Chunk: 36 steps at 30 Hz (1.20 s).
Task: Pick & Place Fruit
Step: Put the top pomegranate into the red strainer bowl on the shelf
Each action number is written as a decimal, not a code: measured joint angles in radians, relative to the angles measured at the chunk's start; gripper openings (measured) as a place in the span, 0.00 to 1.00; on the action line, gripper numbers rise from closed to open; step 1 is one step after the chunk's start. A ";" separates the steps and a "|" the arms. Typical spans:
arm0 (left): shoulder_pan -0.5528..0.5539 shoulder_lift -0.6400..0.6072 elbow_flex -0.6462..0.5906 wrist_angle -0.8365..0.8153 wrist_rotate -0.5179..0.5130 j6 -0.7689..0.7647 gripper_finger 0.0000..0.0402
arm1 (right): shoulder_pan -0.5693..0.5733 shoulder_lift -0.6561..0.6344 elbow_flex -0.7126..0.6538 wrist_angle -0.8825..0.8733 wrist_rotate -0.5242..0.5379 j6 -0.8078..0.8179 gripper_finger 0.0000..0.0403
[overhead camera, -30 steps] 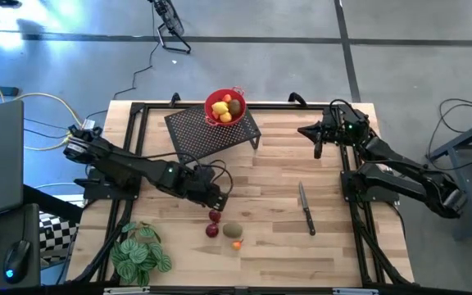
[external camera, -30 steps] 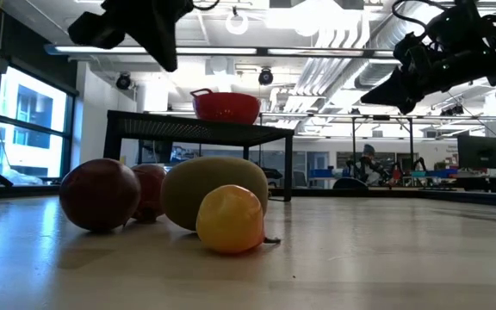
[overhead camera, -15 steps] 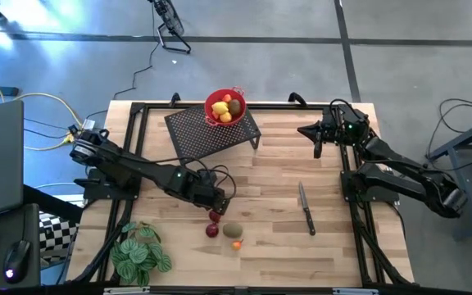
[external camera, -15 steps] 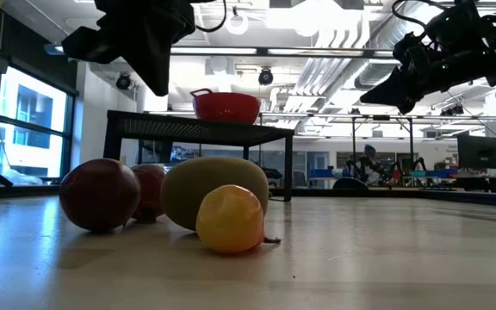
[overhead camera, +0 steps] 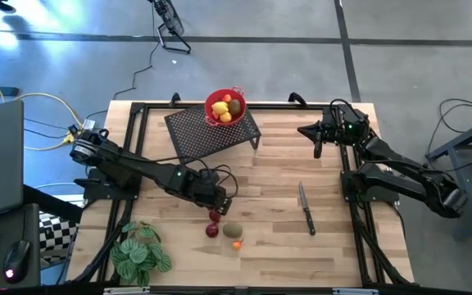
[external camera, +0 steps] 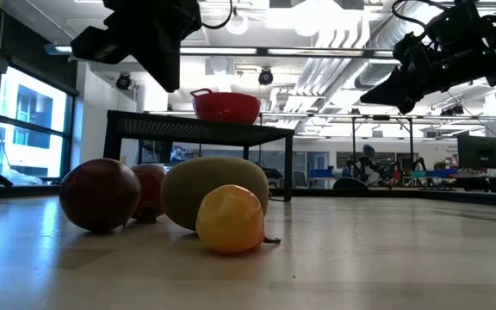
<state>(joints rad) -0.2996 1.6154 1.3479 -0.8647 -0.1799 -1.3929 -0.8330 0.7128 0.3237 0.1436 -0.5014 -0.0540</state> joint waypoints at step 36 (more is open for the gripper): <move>-0.002 0.118 -0.001 0.006 0.063 0.158 0.62 | 0.000 0.000 0.000 -0.006 0.001 -0.003 0.01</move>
<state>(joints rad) -0.3016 1.7332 1.3472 -0.8584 -0.1173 -1.2345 -0.8333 0.7124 0.3237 0.1375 -0.5003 -0.0574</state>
